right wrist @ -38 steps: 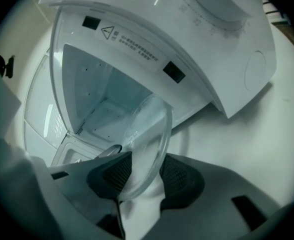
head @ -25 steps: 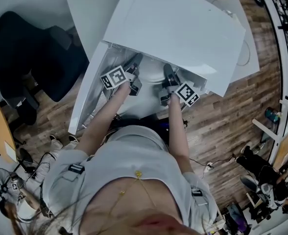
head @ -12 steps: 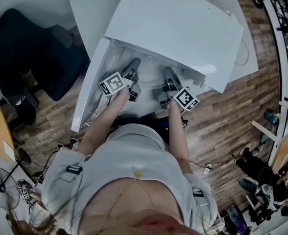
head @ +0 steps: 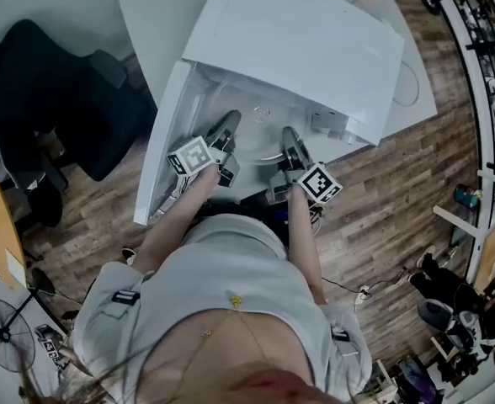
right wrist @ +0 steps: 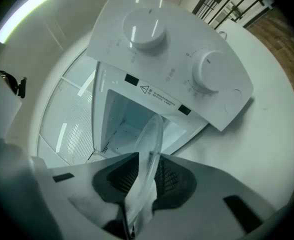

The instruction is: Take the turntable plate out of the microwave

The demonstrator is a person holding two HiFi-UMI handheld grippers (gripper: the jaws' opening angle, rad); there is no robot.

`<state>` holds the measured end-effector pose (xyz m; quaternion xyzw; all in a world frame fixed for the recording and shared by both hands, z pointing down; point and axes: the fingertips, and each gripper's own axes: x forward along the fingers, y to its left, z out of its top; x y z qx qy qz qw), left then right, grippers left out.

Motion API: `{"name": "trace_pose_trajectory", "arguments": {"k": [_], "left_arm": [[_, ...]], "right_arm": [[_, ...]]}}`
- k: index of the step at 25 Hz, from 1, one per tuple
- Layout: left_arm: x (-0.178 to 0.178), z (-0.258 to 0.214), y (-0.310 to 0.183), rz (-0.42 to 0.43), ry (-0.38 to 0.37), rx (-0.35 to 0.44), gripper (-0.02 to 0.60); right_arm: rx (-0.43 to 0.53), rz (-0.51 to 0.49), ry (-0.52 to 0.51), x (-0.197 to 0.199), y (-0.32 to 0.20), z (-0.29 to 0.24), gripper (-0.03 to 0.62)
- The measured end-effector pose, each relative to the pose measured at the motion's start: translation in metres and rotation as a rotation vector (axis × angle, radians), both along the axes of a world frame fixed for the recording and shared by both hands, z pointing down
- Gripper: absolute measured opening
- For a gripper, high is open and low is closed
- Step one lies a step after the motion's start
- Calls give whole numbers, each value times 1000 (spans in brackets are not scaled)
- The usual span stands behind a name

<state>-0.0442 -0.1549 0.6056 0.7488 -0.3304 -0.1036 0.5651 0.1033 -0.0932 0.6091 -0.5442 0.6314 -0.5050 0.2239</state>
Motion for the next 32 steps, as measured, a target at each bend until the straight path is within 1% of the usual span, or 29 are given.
{"name": "trace_pose_trajectory", "arguments": {"k": [5,8,12,14,17,19,24,27,32], "left_arm": [[-2,-6,16,56,-7,9,91],[-3,-10,26,94,-12,17,91],[-6,-17,40,134,-24,34,91],[-4,-21,48,138,-21,31,91],[-4,-27,60,141,-13,23,92],[-1,-38,66,145,3,31,92],[8,-78,85,152,30,86,91],[15,-101,87,156,36,133,92],[10,-134,95,141,43,180,91]], "right_arm": [[36,38,12,-7,18,-15,86],[54,65,-1,-12,32,-22,86],[33,111,-1,-15,55,-23,86],[48,116,7,-14,62,-30,86],[96,107,26,-15,68,-47,86],[111,106,44,-13,75,-58,86],[130,109,66,-5,98,-90,87],[172,104,72,1,99,-113,86],[211,80,64,-2,105,-141,86]]}}
